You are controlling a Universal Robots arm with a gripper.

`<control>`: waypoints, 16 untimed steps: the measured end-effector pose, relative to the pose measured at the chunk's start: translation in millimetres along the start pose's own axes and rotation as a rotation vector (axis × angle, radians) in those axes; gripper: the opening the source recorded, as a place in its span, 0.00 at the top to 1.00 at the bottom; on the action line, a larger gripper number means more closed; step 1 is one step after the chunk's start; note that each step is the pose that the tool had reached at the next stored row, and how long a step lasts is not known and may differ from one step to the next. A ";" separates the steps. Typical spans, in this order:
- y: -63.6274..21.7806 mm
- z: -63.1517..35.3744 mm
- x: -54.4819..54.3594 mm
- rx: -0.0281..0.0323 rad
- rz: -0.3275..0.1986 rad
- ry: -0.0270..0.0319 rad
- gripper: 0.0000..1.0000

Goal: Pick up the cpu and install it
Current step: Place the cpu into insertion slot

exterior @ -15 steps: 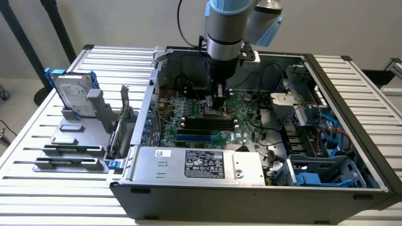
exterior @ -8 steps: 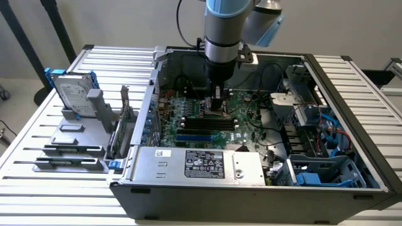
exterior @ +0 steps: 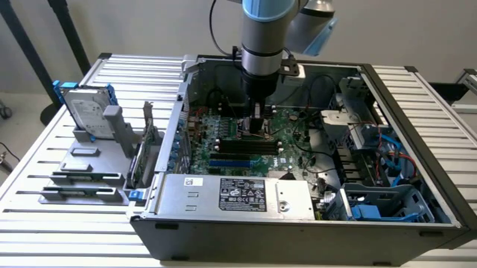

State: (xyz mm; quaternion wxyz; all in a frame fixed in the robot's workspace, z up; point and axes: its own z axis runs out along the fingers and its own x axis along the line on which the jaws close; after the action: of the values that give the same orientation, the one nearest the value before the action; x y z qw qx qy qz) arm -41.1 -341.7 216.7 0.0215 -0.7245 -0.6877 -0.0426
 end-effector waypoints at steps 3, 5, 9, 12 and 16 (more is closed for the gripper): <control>-0.6 0.8 0.0 -0.0017 0.000 -0.0041 0.46; -0.7 1.5 0.2 -0.0023 0.000 -0.0083 0.46; -0.8 3.2 2.2 -0.0030 -0.001 -0.0143 0.46; -1.0 4.4 3.4 -0.0031 -0.001 -0.0163 0.46; -1.1 6.4 4.3 -0.0031 -0.001 -0.0191 0.46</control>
State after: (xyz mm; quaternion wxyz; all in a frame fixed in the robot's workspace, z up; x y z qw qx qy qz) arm -41.8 -336.7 210.8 0.0138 -0.7246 -0.6881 -0.0367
